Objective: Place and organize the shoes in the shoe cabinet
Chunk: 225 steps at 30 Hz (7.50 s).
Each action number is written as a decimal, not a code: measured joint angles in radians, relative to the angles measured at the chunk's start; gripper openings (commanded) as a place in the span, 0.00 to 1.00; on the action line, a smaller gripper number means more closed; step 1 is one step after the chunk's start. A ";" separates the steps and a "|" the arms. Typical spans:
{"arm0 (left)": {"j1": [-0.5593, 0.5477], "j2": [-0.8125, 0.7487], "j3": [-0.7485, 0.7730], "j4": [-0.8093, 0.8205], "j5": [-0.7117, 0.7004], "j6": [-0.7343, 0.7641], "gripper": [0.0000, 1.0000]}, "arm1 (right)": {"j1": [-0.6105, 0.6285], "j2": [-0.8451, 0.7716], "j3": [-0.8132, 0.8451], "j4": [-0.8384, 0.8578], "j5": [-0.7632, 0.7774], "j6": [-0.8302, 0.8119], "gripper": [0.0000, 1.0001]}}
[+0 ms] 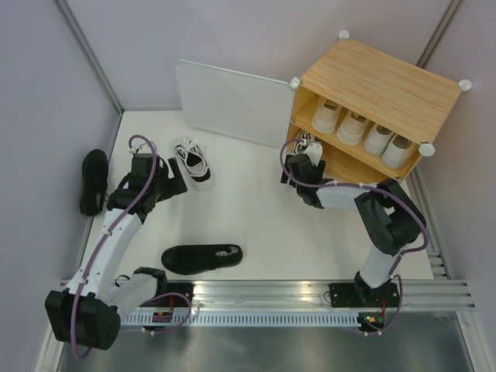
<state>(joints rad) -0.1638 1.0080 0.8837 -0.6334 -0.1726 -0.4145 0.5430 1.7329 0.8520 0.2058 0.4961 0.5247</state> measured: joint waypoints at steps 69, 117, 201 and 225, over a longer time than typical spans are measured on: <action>0.000 0.008 0.000 0.000 0.000 0.001 1.00 | -0.069 0.120 0.263 -0.065 -0.021 -0.080 0.12; 0.000 0.011 0.000 0.000 -0.001 0.001 1.00 | -0.149 0.192 0.354 -0.053 -0.098 -0.229 0.37; -0.684 0.946 0.724 0.022 0.128 -0.061 0.02 | -0.140 -1.312 -0.208 -0.716 -0.352 -0.075 0.98; -0.741 0.876 0.767 0.027 0.060 -0.022 1.00 | -0.140 -1.149 -0.337 -0.695 -0.283 0.028 0.93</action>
<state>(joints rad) -0.9051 1.8839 1.6505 -0.6067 -0.1123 -0.4366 0.4030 0.5838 0.5152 -0.4889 0.2127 0.5526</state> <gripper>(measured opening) 0.994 0.949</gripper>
